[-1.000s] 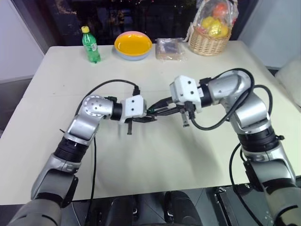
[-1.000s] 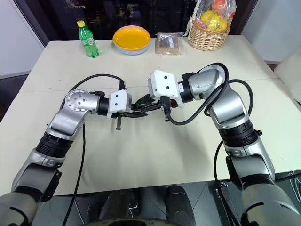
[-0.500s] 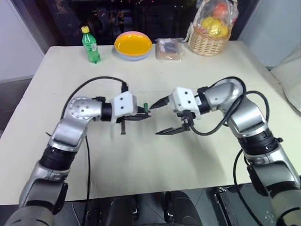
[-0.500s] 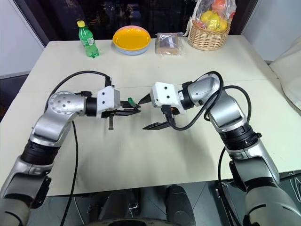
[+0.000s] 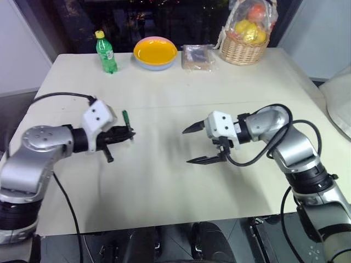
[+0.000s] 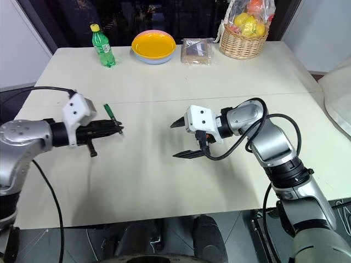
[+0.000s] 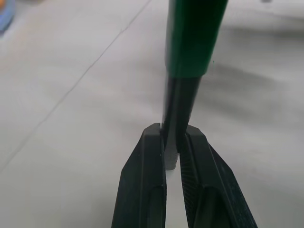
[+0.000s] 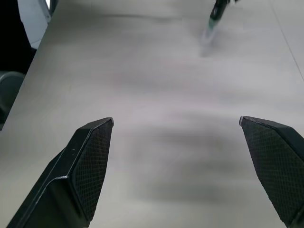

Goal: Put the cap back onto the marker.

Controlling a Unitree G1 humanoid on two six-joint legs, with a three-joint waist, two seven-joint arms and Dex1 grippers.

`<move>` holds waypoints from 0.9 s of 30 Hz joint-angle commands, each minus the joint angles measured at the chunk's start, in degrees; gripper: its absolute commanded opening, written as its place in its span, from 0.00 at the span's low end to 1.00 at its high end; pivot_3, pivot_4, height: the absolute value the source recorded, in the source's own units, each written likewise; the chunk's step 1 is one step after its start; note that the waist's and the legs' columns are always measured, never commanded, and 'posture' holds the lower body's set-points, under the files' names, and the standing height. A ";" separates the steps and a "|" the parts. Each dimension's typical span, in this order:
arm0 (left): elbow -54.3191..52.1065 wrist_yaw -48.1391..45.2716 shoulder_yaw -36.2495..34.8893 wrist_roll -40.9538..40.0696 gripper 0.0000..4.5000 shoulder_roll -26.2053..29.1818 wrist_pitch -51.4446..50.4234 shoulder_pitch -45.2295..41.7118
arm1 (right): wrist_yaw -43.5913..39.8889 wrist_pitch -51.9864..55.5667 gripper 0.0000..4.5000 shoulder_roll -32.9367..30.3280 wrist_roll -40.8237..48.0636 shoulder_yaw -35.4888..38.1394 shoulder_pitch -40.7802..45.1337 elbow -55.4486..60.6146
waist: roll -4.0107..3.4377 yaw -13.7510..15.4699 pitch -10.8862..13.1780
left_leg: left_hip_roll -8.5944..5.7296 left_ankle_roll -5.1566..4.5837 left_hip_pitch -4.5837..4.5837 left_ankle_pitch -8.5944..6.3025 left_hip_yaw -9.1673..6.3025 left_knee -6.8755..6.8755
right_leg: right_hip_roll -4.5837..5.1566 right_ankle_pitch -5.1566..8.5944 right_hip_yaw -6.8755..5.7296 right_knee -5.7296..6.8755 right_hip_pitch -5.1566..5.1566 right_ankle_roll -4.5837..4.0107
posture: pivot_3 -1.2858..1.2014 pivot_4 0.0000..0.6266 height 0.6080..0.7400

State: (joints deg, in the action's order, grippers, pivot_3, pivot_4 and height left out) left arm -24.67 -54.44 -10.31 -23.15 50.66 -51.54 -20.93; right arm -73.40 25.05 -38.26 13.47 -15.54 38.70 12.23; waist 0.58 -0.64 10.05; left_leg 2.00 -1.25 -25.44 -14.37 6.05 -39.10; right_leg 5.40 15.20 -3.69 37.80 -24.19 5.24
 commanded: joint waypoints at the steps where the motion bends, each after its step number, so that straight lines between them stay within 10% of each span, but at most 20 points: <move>1: -0.72 -0.53 -4.10 -5.33 0.00 4.65 -9.82 -1.24 | 2.25 0.84 0.98 0.92 1.59 1.10 -1.20 3.60 | 0.01 -0.05 0.00 | 0.00 0.00 0.00 0.00 0.00 0.00 | 0.00 0.00 0.00 0.00 0.00 0.00 | 0.52 0.24 1.00; 13: 6.27 10.86 -2.66 -9.94 0.00 4.33 -35.88 -7.22 | 8.91 3.24 0.98 3.39 2.11 0.62 -6.08 8.33 | 0.05 -0.03 0.01 | -0.03 0.12 0.00 0.06 -0.03 0.00 | 0.00 0.02 0.01 0.06 -0.01 0.01 | 0.52 0.24 1.00; 27: 19.41 14.99 6.79 -8.24 0.00 -0.93 -32.16 -12.27 | 13.44 5.14 0.98 3.90 2.12 0.26 -7.95 11.35 | 0.07 0.05 -0.01 | -0.08 0.13 0.04 0.06 -0.02 0.00 | 0.03 0.02 0.05 0.10 0.01 0.01 | 0.52 0.24 1.00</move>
State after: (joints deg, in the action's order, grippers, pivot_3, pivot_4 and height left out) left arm -6.24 -40.01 -4.76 -32.11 50.14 -84.27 -32.81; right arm -60.64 30.07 -34.40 14.82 -15.74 30.59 21.20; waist 0.65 -0.60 10.03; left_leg 1.92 -1.12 -25.40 -14.31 6.04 -39.10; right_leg 5.43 15.22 -3.63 37.90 -24.19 5.25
